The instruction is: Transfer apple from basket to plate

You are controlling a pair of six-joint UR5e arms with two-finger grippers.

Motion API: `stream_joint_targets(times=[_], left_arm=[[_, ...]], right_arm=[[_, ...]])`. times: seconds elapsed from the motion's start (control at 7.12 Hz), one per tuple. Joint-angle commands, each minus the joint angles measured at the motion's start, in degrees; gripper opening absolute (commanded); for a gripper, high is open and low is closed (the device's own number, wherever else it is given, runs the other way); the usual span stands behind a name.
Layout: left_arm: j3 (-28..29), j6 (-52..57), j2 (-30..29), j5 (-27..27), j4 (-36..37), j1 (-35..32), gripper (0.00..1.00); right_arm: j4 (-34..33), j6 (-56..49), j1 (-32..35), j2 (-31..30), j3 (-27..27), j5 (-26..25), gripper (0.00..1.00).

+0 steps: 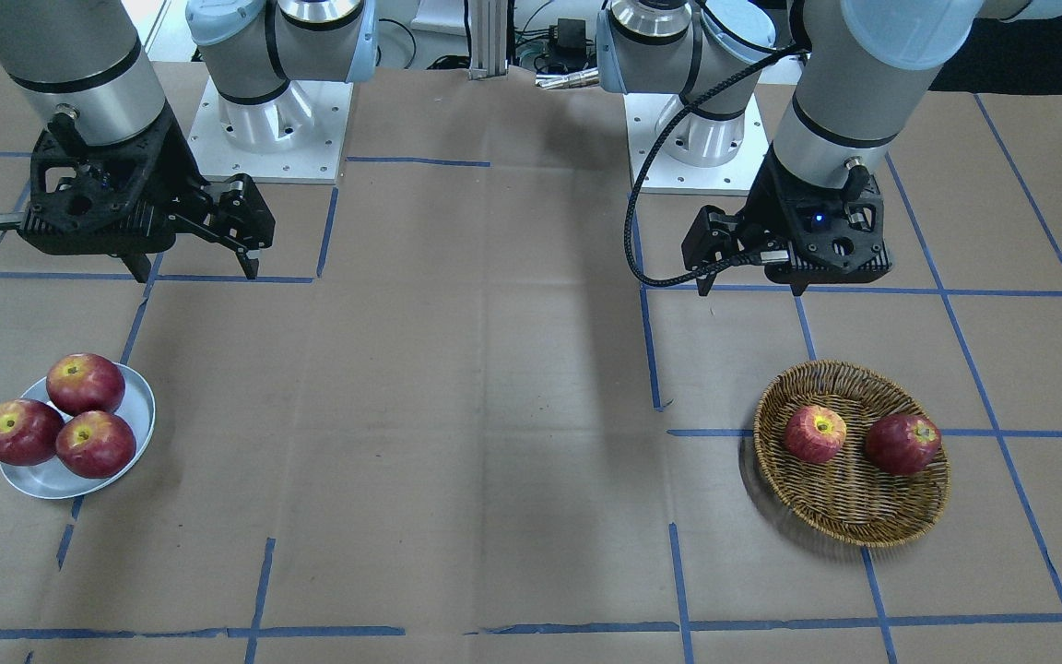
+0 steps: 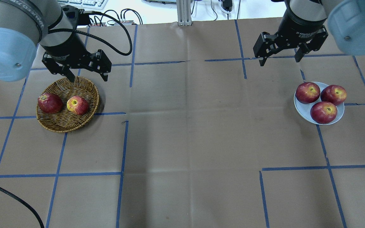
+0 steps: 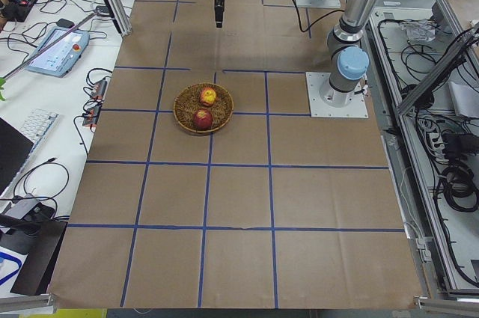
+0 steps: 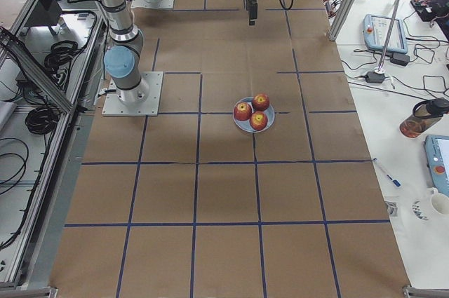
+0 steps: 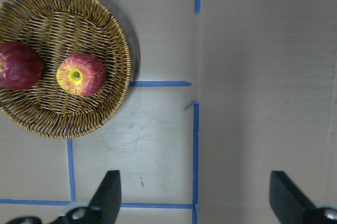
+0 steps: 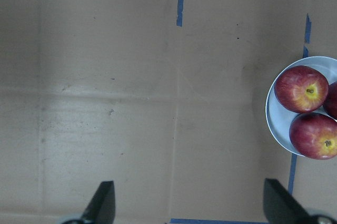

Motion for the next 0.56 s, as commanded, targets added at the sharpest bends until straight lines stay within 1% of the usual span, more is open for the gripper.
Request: stream_joint_targets(times=[0.0,0.14,0.28,0.42], left_arm=[[0.03,4.63,-2.90,1.04,0.07,2.81,0.99],[-0.23,8.84,-4.83,1.04,1.99,6.06,0.99],[-0.32,10.18,-7.20,1.39,6.36,7.83,0.99],[-0.32,10.11,-9.31,1.65,8.14,8.89,0.99]], right_arm=[[0.08,-0.06,-0.03,-0.01,0.11,-0.08,1.00],[0.17,-0.06,-0.03,-0.01,0.20,-0.26,1.00],[0.17,-0.15,-0.03,0.08,0.46,-0.26,1.00],[0.17,-0.15,0.06,0.26,0.47,-0.09,1.00]])
